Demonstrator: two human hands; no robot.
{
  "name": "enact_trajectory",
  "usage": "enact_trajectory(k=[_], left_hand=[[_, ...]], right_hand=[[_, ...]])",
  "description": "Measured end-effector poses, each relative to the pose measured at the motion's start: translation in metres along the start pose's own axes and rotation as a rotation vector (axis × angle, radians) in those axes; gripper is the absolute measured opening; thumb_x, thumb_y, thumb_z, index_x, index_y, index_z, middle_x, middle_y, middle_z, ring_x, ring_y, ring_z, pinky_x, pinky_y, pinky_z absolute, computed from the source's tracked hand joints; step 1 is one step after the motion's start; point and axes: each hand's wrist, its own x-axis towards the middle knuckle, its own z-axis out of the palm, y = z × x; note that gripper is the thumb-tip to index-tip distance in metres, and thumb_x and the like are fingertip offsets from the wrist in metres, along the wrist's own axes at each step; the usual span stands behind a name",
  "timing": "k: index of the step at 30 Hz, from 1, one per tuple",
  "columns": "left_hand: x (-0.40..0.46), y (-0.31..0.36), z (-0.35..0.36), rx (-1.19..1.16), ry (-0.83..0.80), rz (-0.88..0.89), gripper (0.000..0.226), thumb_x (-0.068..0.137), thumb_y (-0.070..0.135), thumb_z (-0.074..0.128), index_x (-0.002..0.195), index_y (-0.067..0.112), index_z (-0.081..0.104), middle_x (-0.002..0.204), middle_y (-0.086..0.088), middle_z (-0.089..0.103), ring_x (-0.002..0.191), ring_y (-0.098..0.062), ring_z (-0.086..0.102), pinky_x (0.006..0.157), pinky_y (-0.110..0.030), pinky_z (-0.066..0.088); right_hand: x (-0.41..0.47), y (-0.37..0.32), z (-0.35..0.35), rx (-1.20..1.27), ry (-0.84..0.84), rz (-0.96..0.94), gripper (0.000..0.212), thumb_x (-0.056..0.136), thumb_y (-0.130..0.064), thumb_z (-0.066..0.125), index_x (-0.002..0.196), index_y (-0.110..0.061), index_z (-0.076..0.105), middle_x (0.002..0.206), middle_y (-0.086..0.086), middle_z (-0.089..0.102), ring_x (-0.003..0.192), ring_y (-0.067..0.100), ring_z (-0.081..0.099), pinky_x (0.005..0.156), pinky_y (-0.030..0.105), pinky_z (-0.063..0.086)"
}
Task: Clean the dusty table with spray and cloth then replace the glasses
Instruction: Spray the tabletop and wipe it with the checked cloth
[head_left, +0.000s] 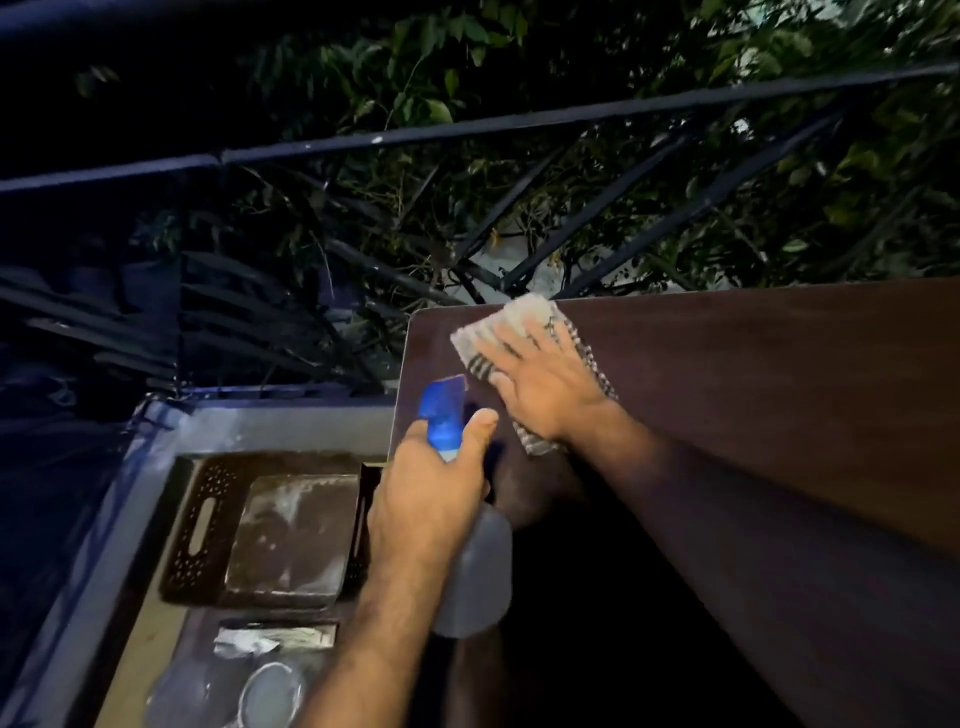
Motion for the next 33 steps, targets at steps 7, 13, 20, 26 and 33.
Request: enact_trajectory(k=[7,13,20,26,33], left_hand=[[0.006,-0.018,-0.018,0.023,-0.072,-0.057,0.073,0.071,0.087,0.037,0.095,0.024,0.066,0.09,-0.004,0.075,0.096,-0.033,0.069,0.083,-0.041,0.053],[0.014,-0.033,-0.04,0.014,-0.114,-0.193,0.096,0.055,0.092,0.029,0.097,0.018,0.075,0.091,-0.004,0.078,0.098,-0.032,0.07,0.087,-0.041,0.053],[0.014,-0.037,-0.04,-0.071,-0.067,-0.172,0.074,0.065,0.085,0.04,0.105,0.027,0.064,0.093,0.0,0.074,0.1,-0.029,0.067,0.085,-0.041,0.049],[0.011,-0.037,-0.04,-0.09,-0.067,-0.171,0.064,0.07,0.083,0.045,0.102,0.028,0.059,0.093,0.0,0.075,0.101,-0.029,0.066,0.079,-0.038,0.042],[0.009,-0.038,-0.043,-0.134,-0.066,-0.18,0.063,0.072,0.079,0.052,0.106,0.027,0.061,0.096,-0.003,0.073,0.101,-0.031,0.066,0.087,-0.04,0.048]], right_hand=[[0.006,-0.024,0.009,0.021,0.03,0.105,0.061,0.096,-0.042,0.028,0.157,-0.036,0.023,0.166,-0.002,0.019,0.153,0.031,0.011,0.122,0.055,-0.001],[-0.063,-0.049,0.025,0.039,0.117,0.318,0.062,0.089,-0.041,0.034,0.149,-0.029,0.046,0.158,0.002,0.04,0.146,0.034,0.034,0.119,0.054,0.01],[-0.019,-0.054,0.016,0.016,0.0,-0.059,0.061,0.095,-0.043,0.028,0.156,-0.039,0.024,0.165,-0.008,0.021,0.153,0.028,0.012,0.123,0.054,0.005],[0.06,-0.067,0.008,-0.014,0.02,0.158,0.06,0.101,-0.041,0.029,0.158,-0.038,0.01,0.168,-0.008,0.009,0.154,0.028,0.004,0.123,0.054,-0.002],[-0.005,-0.069,0.005,0.045,-0.082,-0.151,0.063,0.093,-0.046,0.019,0.155,-0.038,0.027,0.166,-0.007,0.019,0.155,0.024,0.006,0.123,0.052,-0.001]])
